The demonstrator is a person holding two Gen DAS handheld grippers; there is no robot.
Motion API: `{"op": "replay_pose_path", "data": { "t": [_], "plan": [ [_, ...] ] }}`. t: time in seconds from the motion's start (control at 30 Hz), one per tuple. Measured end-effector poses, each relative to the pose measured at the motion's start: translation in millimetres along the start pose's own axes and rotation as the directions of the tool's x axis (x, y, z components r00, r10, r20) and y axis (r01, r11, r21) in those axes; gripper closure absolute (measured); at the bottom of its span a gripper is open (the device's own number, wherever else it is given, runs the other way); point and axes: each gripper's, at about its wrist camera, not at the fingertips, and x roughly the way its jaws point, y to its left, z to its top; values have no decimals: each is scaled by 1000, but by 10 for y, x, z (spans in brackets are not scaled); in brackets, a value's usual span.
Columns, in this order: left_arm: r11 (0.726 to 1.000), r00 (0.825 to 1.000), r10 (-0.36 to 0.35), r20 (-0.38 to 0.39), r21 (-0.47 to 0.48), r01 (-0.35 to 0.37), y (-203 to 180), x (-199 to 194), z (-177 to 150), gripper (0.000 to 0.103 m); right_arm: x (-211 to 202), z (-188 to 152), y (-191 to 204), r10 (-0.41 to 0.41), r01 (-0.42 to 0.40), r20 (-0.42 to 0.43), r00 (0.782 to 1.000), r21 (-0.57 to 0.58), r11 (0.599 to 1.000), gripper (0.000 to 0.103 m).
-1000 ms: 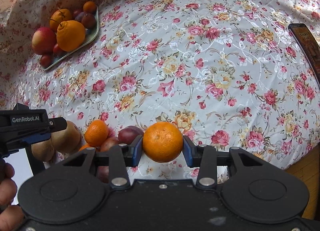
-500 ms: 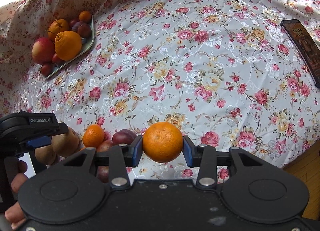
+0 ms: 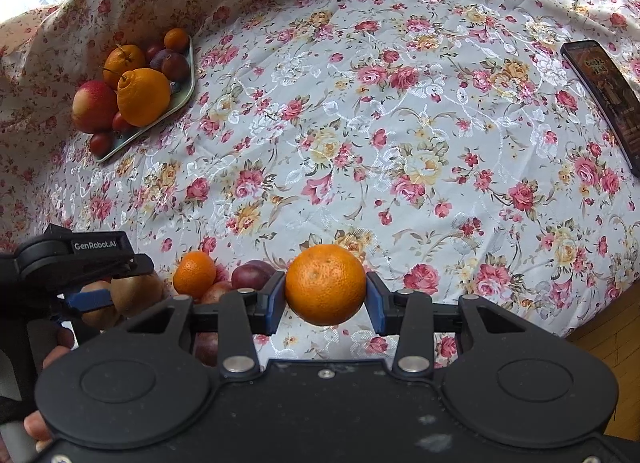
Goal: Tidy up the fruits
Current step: 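Close the left tool on the brown kiwi, then lift the kiwi with the left tool while the right tool carries the tangerine over the box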
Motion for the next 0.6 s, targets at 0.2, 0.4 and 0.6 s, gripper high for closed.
{"op": "replay_pose_path", "data": {
  "t": [0.2,0.4,0.6],
  "plan": [
    [997,995,-76,-61,-33,74,83,113,-48,41,-46,4,69,26,-26,6,1000,0,1000,60],
    [998,999,-50,-2,42,51,-22,73,-40,41,-89,-10,149,32,-31,18,999,-30,999,60],
    [999,999,-34,-27,15,34,-15,180,-19,41,-37,-22,133,10,-10,5,1000,-26,1000,60]
  ]
}}
